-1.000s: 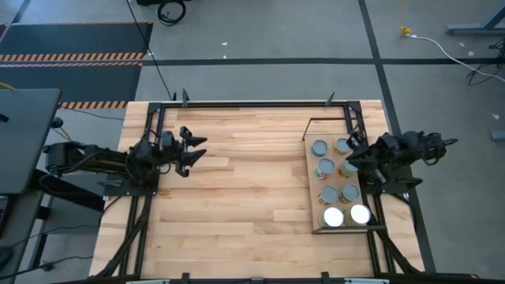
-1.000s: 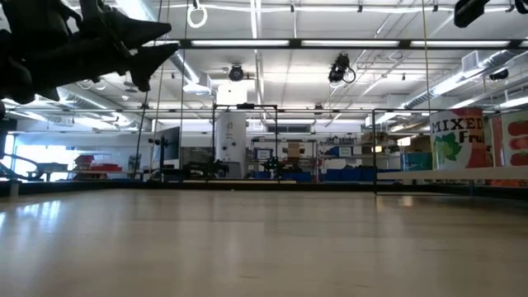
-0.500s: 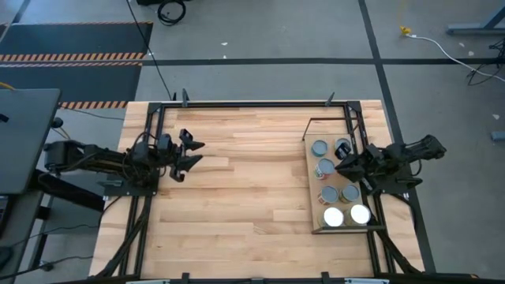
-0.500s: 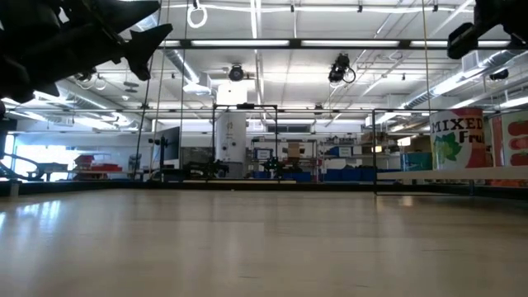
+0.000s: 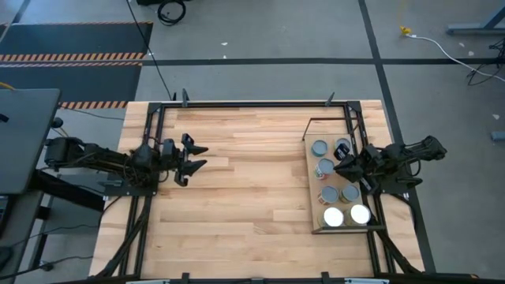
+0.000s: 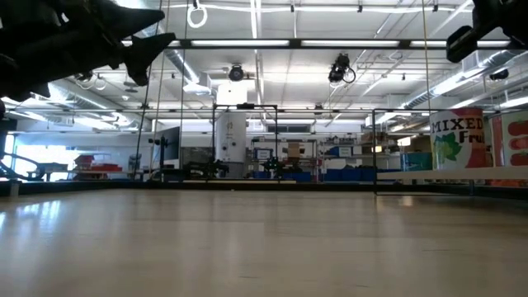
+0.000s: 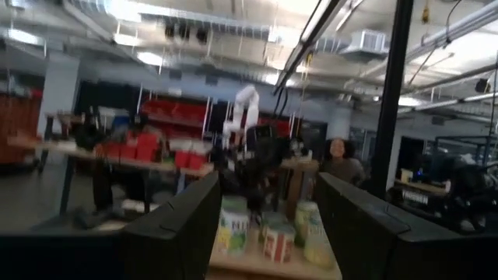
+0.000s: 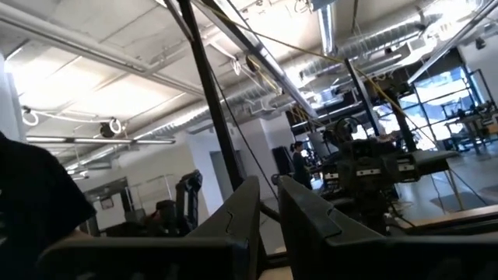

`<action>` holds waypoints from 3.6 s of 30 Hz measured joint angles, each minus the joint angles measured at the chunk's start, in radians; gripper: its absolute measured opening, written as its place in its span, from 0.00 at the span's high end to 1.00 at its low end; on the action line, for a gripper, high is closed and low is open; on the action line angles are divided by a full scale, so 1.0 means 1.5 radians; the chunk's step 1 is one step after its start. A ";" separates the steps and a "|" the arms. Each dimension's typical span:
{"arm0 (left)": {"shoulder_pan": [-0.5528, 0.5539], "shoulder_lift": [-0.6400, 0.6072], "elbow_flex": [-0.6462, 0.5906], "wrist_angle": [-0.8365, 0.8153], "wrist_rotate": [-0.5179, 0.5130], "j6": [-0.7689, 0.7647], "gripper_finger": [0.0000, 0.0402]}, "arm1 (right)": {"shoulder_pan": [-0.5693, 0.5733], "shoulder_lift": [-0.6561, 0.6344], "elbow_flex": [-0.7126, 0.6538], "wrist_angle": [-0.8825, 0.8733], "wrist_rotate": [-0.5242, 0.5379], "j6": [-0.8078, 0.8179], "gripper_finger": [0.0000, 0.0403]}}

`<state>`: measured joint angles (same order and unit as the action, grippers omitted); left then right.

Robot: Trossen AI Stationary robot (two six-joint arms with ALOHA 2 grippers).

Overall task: Pick and place cans onto a shelf
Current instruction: Return to Home Position

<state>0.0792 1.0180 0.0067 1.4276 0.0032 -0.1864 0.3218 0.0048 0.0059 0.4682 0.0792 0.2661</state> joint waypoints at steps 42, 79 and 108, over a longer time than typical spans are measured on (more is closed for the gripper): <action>0.001 -0.677 0.000 -0.729 -0.021 0.042 0.46 | 0.001 0.000 0.000 -0.017 -0.019 -0.004 0.86; -0.102 -0.668 0.001 -0.909 -0.057 0.115 0.46 | -0.117 0.002 0.000 -0.282 0.006 -0.108 0.86; -0.102 -0.668 0.001 -0.907 -0.057 0.115 0.46 | -0.117 0.002 0.000 -0.274 0.006 -0.103 0.86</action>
<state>-0.0746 0.0154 0.0074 0.0673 -0.0818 -0.0143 0.1461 0.0082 0.0063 0.0579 0.0879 0.1120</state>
